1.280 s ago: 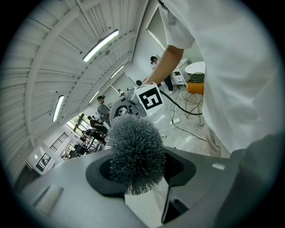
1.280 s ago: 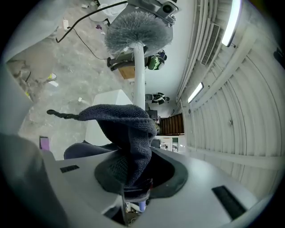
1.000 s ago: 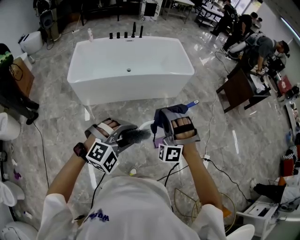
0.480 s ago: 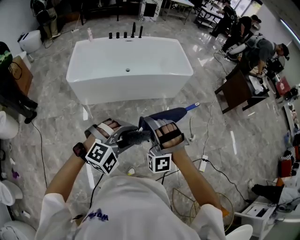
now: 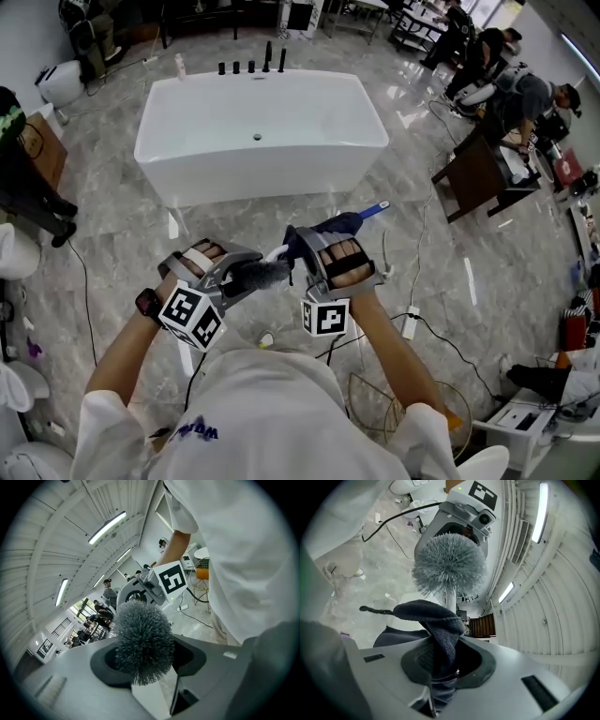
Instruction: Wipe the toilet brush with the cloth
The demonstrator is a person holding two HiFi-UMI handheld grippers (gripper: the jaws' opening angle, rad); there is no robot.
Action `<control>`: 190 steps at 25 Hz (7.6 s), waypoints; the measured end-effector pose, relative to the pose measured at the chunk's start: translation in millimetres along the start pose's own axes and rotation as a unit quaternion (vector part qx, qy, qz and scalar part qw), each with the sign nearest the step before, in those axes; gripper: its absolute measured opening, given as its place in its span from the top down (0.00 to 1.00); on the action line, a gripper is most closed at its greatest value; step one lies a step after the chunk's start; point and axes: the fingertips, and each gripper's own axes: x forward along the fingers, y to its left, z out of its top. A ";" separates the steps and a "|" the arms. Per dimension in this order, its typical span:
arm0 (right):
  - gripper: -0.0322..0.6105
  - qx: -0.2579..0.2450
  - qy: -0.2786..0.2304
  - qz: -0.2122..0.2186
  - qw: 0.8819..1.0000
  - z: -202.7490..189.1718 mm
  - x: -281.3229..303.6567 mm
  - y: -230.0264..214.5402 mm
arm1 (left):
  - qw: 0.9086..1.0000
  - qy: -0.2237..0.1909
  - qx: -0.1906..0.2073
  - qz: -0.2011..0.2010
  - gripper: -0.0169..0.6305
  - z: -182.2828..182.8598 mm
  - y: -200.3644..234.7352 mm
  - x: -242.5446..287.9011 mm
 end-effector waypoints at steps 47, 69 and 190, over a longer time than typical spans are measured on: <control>0.78 0.020 0.085 0.028 0.996 -102.6 33.2 35.7 | 0.999 0.034 -0.024 -0.014 0.64 -41.0 -17.4 -14.4; 0.78 0.025 0.142 0.034 0.989 -160.6 28.4 41.9 | 0.999 0.034 -0.018 -0.022 0.64 -40.1 -14.7 -10.3; 0.90 0.738 -0.028 -0.039 0.673 -41.3 -52.8 -18.1 | 0.872 -0.144 -0.437 0.164 0.64 6.2 30.9 9.7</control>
